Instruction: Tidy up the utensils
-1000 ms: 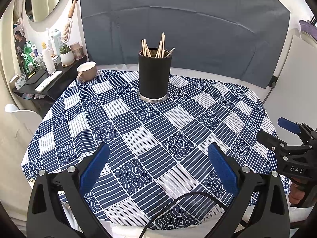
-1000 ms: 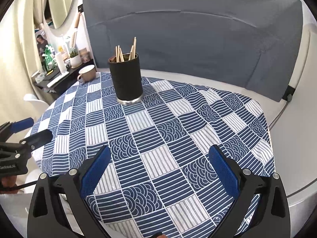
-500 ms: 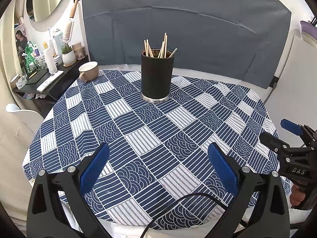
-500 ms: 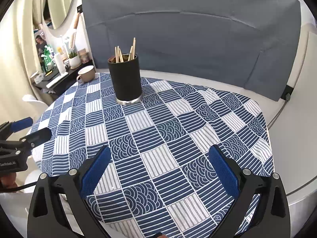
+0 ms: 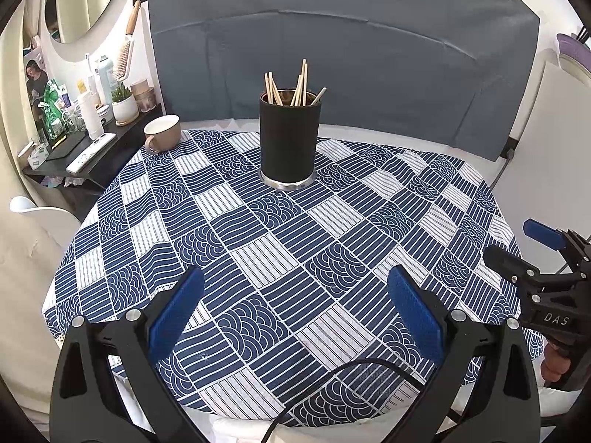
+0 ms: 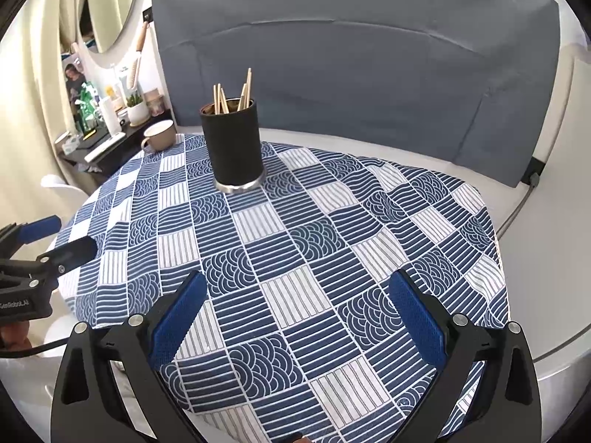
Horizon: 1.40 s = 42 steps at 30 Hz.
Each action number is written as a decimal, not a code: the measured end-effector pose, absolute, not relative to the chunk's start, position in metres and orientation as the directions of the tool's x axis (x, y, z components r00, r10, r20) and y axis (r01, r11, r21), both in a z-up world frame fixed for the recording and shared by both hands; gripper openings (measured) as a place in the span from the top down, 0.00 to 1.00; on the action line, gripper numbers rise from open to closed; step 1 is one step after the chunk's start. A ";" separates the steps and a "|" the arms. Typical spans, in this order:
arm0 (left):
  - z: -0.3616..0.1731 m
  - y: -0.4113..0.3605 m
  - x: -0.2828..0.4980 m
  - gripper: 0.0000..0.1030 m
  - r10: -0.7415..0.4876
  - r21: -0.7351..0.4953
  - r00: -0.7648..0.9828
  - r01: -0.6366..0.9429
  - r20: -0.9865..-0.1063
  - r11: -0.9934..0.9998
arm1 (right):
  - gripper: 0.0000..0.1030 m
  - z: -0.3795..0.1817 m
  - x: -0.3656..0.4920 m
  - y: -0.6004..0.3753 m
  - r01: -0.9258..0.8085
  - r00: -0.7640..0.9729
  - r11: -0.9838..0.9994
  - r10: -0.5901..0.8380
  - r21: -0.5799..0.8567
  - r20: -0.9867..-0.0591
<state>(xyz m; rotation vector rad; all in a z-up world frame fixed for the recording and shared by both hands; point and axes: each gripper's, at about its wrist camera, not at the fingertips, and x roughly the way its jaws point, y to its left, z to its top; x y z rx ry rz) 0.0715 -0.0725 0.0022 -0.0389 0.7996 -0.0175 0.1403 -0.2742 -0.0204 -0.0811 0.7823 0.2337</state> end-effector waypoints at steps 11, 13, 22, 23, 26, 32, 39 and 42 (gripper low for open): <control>0.001 -0.070 0.072 0.06 -0.031 -0.054 0.690 -0.011 -0.724 0.998 | 0.08 -0.021 0.139 -0.273 -0.245 0.683 0.969 0.176 0.004 -0.709; 0.001 -0.070 0.072 0.06 -0.032 -0.054 0.689 -0.011 -0.724 0.998 | 0.08 -0.022 0.140 -0.272 -0.244 0.682 0.970 0.172 0.001 -0.711; -0.001 -0.070 0.073 0.06 -0.027 -0.051 0.683 -0.015 -0.730 0.999 | 0.08 -0.023 0.140 -0.271 -0.250 0.682 0.968 0.176 0.001 -0.710; -0.002 -0.070 0.073 0.06 -0.027 -0.051 0.683 -0.015 -0.730 0.999 | 0.08 -0.023 0.140 -0.272 -0.250 0.683 0.968 0.176 0.000 -0.709; -0.002 -0.069 0.073 0.06 -0.029 -0.054 0.680 -0.015 -0.733 0.998 | 0.08 -0.023 0.140 -0.272 -0.250 0.682 0.968 0.176 0.000 -0.710; -0.002 -0.070 0.074 0.06 -0.030 -0.050 0.677 -0.009 -0.735 0.999 | 0.08 -0.023 0.140 -0.272 -0.249 0.678 0.968 0.178 0.004 -0.713; -0.002 -0.071 0.074 0.06 -0.034 -0.049 0.680 -0.002 -0.733 0.999 | 0.08 -0.024 0.139 -0.271 -0.251 0.681 0.968 0.173 -0.005 -0.711; -0.002 -0.071 0.074 0.06 -0.040 -0.053 0.679 0.002 -0.733 0.999 | 0.08 -0.024 0.140 -0.271 -0.249 0.680 0.968 0.174 -0.001 -0.712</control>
